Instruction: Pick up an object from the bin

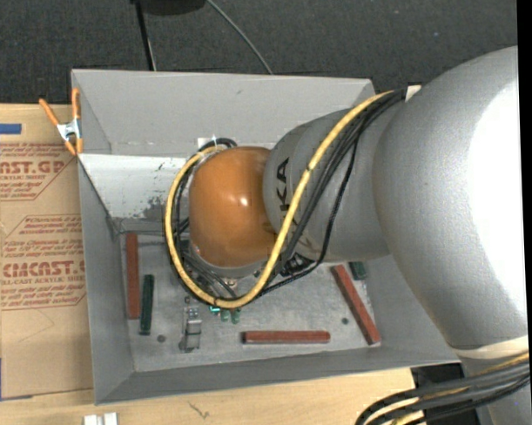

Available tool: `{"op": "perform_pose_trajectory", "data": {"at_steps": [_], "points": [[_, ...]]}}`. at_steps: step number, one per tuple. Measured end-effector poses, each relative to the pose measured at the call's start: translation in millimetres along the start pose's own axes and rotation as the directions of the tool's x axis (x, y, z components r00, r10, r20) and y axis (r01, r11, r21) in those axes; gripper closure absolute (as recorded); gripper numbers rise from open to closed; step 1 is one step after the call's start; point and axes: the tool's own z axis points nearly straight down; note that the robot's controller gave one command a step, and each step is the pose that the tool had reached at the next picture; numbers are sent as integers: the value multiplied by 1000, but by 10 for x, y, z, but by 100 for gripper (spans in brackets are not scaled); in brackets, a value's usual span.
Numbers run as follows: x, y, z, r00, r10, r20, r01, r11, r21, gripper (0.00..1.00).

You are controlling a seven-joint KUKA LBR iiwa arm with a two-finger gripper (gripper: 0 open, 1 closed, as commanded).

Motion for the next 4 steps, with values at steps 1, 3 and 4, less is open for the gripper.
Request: {"op": "perform_pose_trajectory", "data": {"at_steps": [1,3,4], "points": [[-21,-7,-42,1000,2,7,-2,1000,-2,0],[-286,263,489,918,-395,10,395,918,2,0],[87,403,602,829,-559,11,559,829,4,100]]}}
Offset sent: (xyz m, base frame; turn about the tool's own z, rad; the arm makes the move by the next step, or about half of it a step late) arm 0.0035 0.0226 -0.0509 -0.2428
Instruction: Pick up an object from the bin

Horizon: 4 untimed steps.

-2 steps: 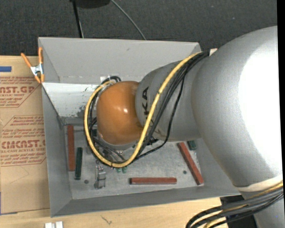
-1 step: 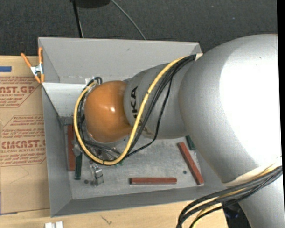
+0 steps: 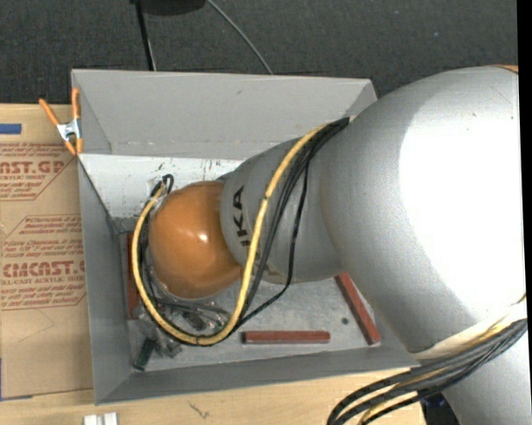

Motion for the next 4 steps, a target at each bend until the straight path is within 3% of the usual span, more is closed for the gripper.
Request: {"op": "perform_pose_trajectory", "data": {"at_steps": [1,2,3,4], "points": [[0,0,0,1000,1,0,-1,1000,0,100],[-60,-71,-1368,997,76,-2,-76,997,-1,100],[-60,-71,-1367,997,76,-2,-76,997,-1,100],[-77,-84,-692,999,54,-4,-54,999,-2,0]]}}
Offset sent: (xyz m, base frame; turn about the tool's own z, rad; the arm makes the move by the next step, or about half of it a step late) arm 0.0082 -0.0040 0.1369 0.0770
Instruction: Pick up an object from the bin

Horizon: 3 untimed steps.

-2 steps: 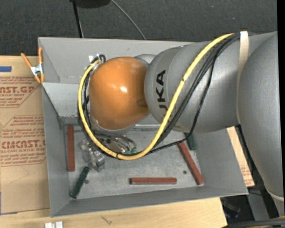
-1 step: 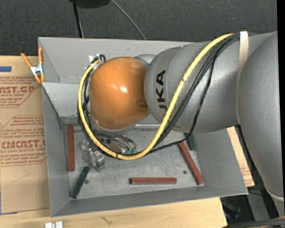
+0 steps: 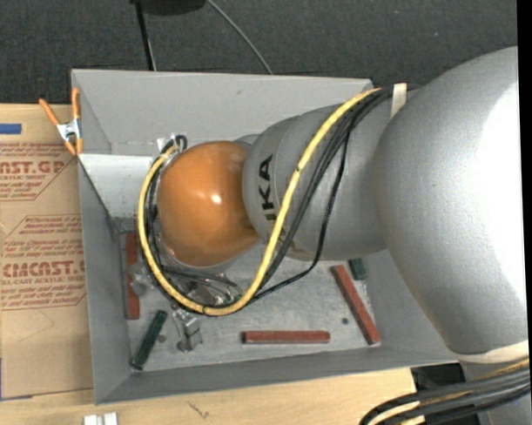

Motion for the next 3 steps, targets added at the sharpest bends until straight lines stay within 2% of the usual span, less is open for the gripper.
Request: {"op": "perform_pose_trajectory", "data": {"at_steps": [1,2,3], "points": [[-2,0,-2,1000,0,1,0,1000,0,0],[-22,104,719,933,-361,-1,361,933,-1,100],[-22,104,719,933,-361,0,361,933,-1,100]]}}
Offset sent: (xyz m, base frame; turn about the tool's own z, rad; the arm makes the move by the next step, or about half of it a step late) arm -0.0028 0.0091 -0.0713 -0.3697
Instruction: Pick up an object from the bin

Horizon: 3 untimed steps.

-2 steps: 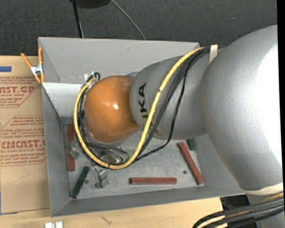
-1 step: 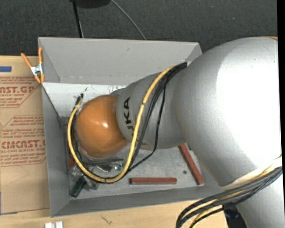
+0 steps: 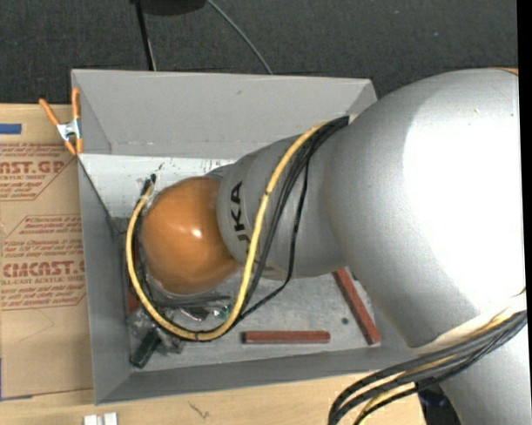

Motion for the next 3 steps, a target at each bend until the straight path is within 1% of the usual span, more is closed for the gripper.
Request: {"op": "perform_pose_trajectory", "data": {"at_steps": [1,2,3], "points": [[39,13,-176,1000,-6,-7,6,1000,-3,100],[177,-63,-831,1000,-26,3,26,1000,4,100],[-11,-107,-495,1000,1,3,-1,1000,2,100]]}}
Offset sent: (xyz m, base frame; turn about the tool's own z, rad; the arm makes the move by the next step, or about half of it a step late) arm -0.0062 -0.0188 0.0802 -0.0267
